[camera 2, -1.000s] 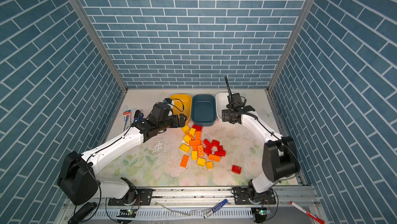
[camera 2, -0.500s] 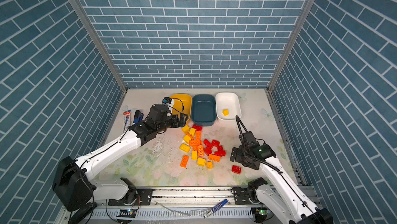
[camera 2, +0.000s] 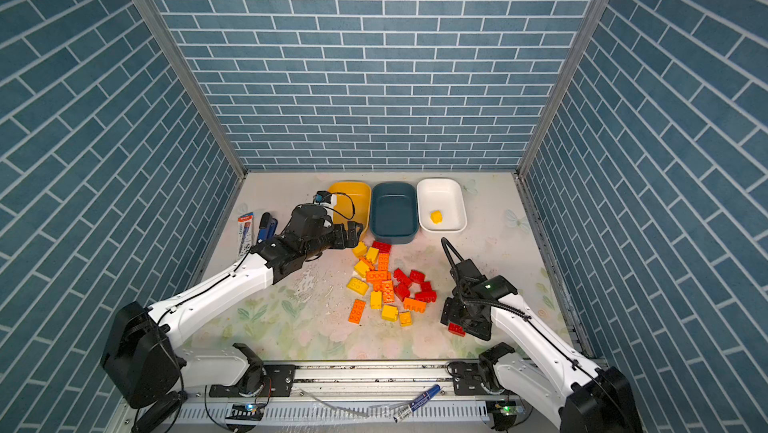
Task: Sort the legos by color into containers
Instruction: 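Move the right gripper to the lone red brick nearest the robot and grasp it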
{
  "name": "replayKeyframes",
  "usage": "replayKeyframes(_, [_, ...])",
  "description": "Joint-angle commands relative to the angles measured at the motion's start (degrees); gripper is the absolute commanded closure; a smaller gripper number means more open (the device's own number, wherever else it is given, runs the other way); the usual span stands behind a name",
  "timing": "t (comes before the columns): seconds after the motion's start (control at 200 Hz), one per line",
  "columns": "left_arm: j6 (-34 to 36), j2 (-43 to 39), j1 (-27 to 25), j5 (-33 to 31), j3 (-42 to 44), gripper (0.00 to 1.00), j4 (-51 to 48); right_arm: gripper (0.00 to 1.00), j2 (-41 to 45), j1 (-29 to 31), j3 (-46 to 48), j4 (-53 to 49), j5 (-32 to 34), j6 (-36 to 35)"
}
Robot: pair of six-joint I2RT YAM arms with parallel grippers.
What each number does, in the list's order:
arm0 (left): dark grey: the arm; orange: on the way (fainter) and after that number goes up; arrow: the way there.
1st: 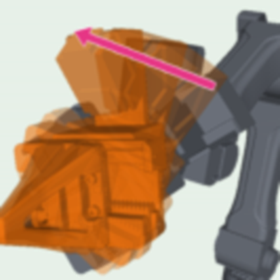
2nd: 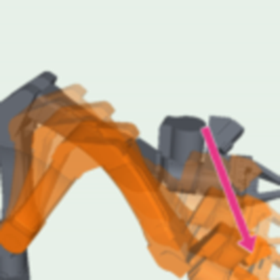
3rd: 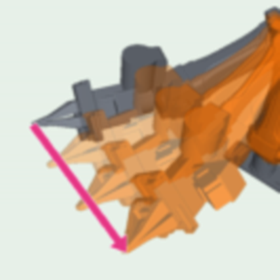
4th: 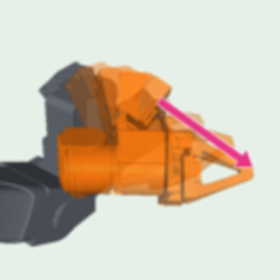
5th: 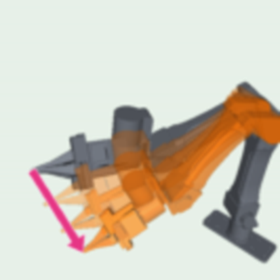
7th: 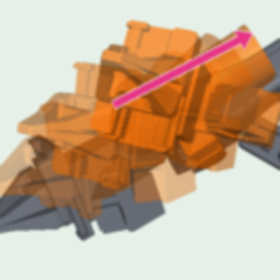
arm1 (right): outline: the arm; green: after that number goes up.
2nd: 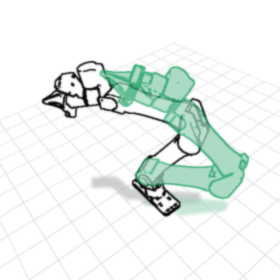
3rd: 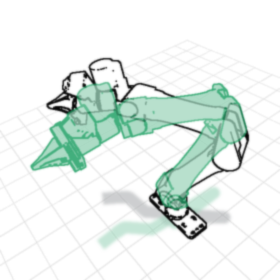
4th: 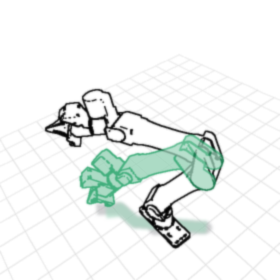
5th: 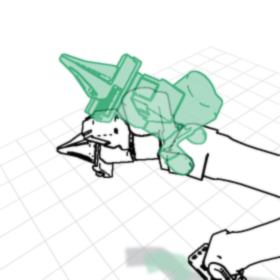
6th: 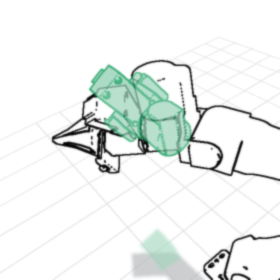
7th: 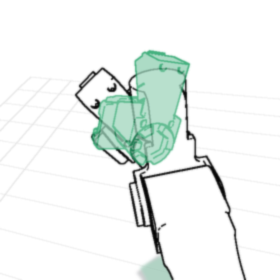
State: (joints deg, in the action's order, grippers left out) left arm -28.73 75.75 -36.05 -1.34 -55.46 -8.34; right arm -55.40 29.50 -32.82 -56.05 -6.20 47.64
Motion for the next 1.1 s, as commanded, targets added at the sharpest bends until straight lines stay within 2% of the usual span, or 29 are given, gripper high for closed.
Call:
replayKeyframes(0.0, [-0.01,-0.75,-0.39,-1.29,0.6,0.01,-0.8,0.19,-1.32,1.56,0.89,1.64,4.48,3.24])
replayKeyframes(0.27, [-0.19,0.06,-0.34,-1.12,0.71,0.01,-1.44,0.26,-6.93,4.13,2.82,6.39,4.08,3.25])
replayKeyframes(0.66, [-0.22,0.55,-0.4,-1.55,0.62,0.01,-2.13,0.43,-10.7,7.82,3.11,8.17,7.12,3.89])
replayKeyframes(0.815, [-0.15,0.55,-0.38,-1.47,0.53,0.01,-2.48,0.51,-8.21,9.46,2.16,6.94,11.03,4.35])
replayKeyframes(0.985, [-0.08,0.49,-0.41,-1.45,0.44,0.01,-2.58,0.55,-2.53,9.96,-0.2,5.56,14.75,3.37])
replayKeyframes(1.095, [-0.09,0.7,-0.39,-1.49,0.35,0.01,-2.56,0.58,0.65,9.97,-4.27,5.26,19.53,0.9])
